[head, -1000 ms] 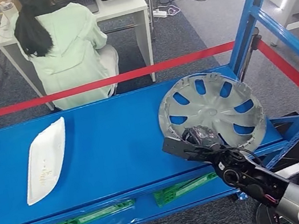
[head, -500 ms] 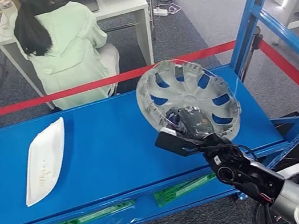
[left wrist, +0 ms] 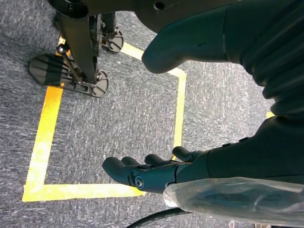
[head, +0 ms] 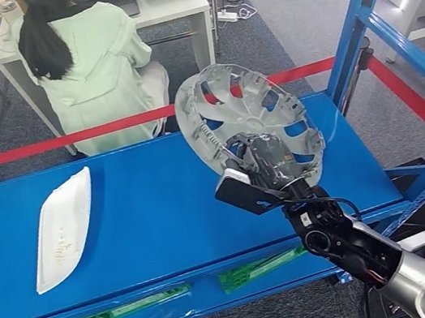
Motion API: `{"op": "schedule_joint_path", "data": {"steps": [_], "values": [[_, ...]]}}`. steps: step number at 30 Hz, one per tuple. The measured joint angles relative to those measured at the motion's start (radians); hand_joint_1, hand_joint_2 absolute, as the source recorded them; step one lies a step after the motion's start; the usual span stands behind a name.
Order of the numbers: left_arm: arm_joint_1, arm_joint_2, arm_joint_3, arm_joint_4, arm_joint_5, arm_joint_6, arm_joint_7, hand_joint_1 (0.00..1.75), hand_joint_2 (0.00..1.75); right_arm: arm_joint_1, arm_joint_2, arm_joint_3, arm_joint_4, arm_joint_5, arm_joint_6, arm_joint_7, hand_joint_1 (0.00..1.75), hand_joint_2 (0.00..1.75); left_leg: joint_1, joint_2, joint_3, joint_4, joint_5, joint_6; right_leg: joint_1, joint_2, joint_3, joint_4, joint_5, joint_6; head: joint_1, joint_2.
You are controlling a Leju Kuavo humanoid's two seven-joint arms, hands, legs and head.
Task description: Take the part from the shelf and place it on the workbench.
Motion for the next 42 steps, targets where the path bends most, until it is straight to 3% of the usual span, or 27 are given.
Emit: {"op": "schedule_joint_path", "data": {"steps": [8, 14, 16, 21, 25, 42], "values": [[0.000, 0.000, -0.001, 0.000, 0.000, 0.000, 0.000, 0.00, 1.75, -0.001, 0.002, -0.001, -0.013, -0.001, 0.000, -0.005, 1.75, 1.75, 0.000, 0.000, 0.000, 0.000, 0.000, 0.000, 0.000, 0.000, 0.000, 0.000, 0.000, 0.000, 0.000, 0.000], [-0.001, 0.000, -0.007, 0.000, 0.001, -0.006, 0.000, 0.00, 1.75, -0.057, 0.019, 0.009, -0.022, -0.099, 0.013, -0.117, 1.75, 1.75, -0.001, 0.001, -0.001, 0.000, 0.000, 0.000, 0.000, 0.000, -0.001, 0.000, 0.000, 0.000, 0.000, 0.000], [-0.003, 0.000, -0.013, 0.000, 0.006, -0.006, 0.000, 0.00, 1.75, -0.091, 0.033, 0.016, -0.024, -0.200, 0.046, -0.190, 1.75, 1.75, -0.001, 0.001, -0.001, 0.000, 0.000, 0.000, 0.000, 0.000, -0.001, 0.000, 0.000, 0.000, 0.001, 0.000], [-0.004, -0.001, -0.026, 0.000, 0.025, -0.002, 0.000, 0.00, 1.75, -0.147, 0.076, 0.044, -0.052, -0.605, 0.208, -0.457, 1.75, 1.75, -0.001, 0.000, -0.001, 0.000, 0.000, 0.000, 0.001, 0.000, -0.001, 0.000, 0.000, 0.000, 0.000, 0.000], [-0.004, -0.003, -0.028, 0.000, 0.042, 0.005, 0.000, 0.00, 1.75, -0.157, 0.106, 0.072, -0.080, -0.780, 0.320, -0.571, 1.75, 1.75, -0.001, -0.001, -0.001, -0.001, 0.000, 0.000, 0.002, -0.002, 0.000, 0.000, 0.000, -0.001, 0.000, 0.000], [-0.005, -0.008, -0.040, 0.000, 0.072, 0.019, 0.004, 0.00, 1.75, -0.183, 0.155, 0.128, -0.078, -0.875, 0.397, -0.587, 1.75, 1.75, -0.001, -0.001, -0.001, -0.001, 0.000, -0.001, 0.002, -0.002, 0.000, 0.000, -0.001, -0.002, 0.000, 0.000]]}}
